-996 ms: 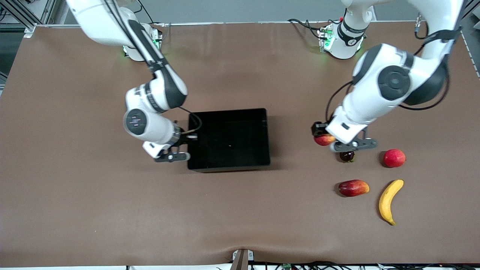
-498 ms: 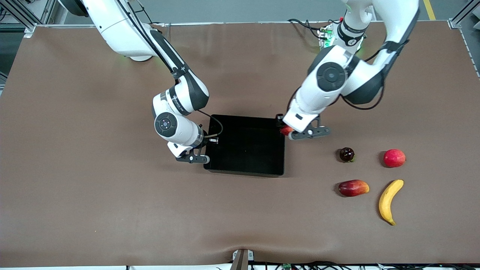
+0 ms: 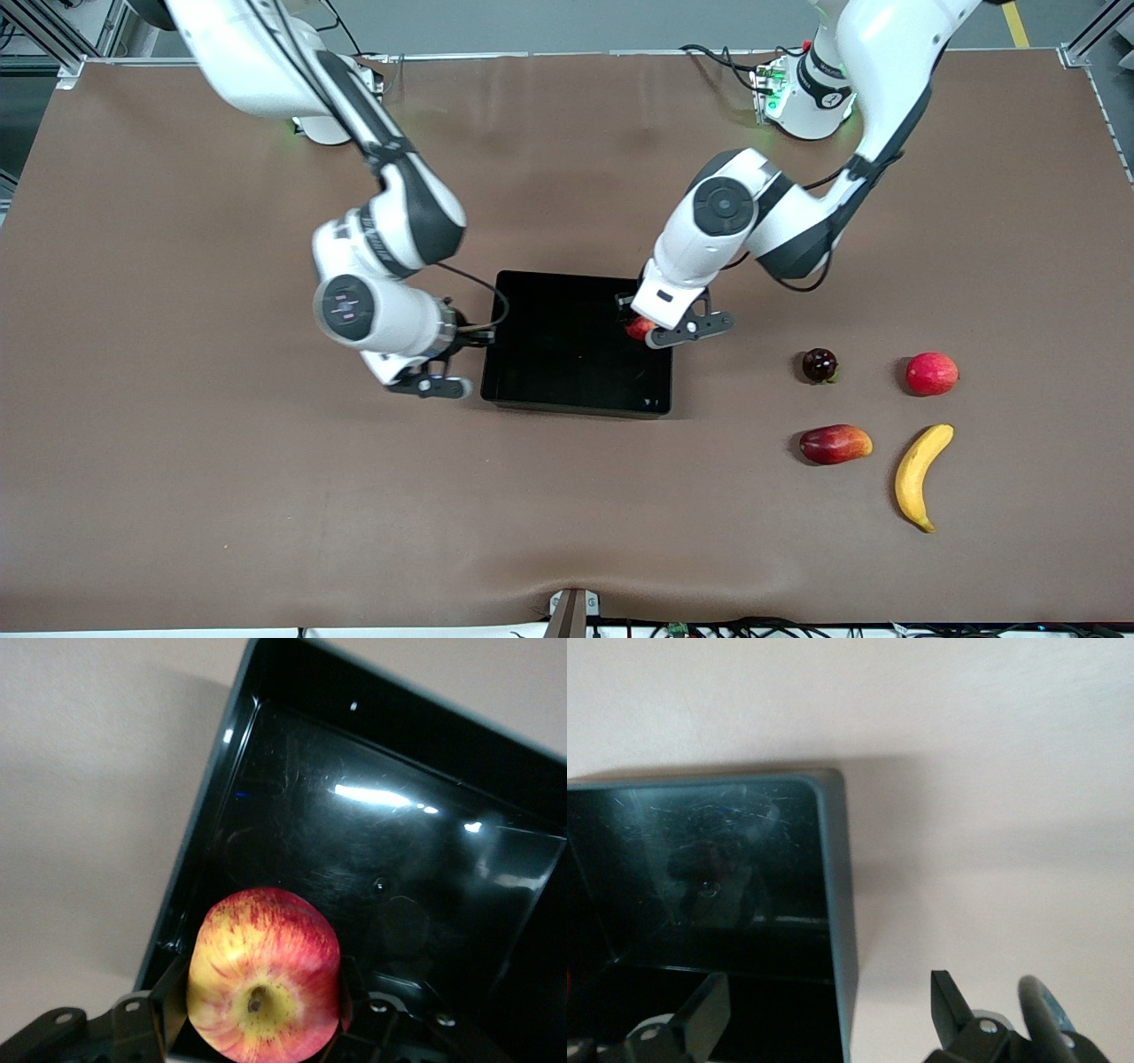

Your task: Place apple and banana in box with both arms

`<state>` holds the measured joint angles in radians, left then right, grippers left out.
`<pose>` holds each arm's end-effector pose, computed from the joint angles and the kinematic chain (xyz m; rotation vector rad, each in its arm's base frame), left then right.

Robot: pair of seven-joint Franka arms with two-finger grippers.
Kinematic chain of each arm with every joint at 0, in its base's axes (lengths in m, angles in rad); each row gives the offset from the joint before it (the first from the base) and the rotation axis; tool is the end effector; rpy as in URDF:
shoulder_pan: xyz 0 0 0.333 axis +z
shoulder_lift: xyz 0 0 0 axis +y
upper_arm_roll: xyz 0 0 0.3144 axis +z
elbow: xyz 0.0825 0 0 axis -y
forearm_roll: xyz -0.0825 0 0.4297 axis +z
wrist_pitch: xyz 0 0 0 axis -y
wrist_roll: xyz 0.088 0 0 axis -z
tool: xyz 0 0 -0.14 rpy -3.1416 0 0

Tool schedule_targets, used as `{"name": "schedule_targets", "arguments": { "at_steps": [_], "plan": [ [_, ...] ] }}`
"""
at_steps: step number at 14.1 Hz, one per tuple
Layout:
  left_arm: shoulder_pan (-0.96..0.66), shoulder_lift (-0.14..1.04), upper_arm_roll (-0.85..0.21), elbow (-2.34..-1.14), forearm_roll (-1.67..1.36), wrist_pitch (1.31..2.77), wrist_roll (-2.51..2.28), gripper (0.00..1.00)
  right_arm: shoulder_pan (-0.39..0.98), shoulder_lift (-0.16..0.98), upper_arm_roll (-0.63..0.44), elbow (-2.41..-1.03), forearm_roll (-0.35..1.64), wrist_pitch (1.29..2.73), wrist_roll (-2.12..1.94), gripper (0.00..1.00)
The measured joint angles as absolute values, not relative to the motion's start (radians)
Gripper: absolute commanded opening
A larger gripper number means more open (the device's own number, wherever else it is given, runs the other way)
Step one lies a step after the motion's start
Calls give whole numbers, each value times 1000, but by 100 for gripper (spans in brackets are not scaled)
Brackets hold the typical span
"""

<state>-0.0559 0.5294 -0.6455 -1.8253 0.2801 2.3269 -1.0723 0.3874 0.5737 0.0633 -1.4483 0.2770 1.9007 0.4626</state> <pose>0.5457 -0.4215 0.2405 2.9817 0.3997 -0.0201 0.6519 0.3403 0.2948 -2.9074 0.1838 0.3467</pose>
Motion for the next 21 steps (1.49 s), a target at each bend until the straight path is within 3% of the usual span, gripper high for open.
{"name": "schedule_targets", "arguments": {
  "at_steps": [4,7,8,9,10,15,21],
  "plan": [
    [-81,631,-642,-1824,360,2390,-1134,0,260,556,61,-1292,267,1629,451,100],
    [-82,680,-642,-1820,394,2408,-1139,0,183,544,61,-1208,211,1506,445,100],
    [-82,691,-642,-1819,395,2409,-1139,11,152,521,62,-1186,186,1485,419,100],
    [-83,700,-641,-1816,395,2410,-1139,66,118,486,65,-1170,166,1452,367,100],
    [-83,706,-641,-1812,395,2410,-1139,100,80,442,67,-1163,154,1410,316,100],
    [-84,703,-643,-1772,398,2388,-1139,100,-25,255,68,-1181,92,1344,246,100],
    [-55,576,-646,-1572,399,2074,-1094,100,-107,162,65,-1285,78,1344,76,100]
  ]
}}
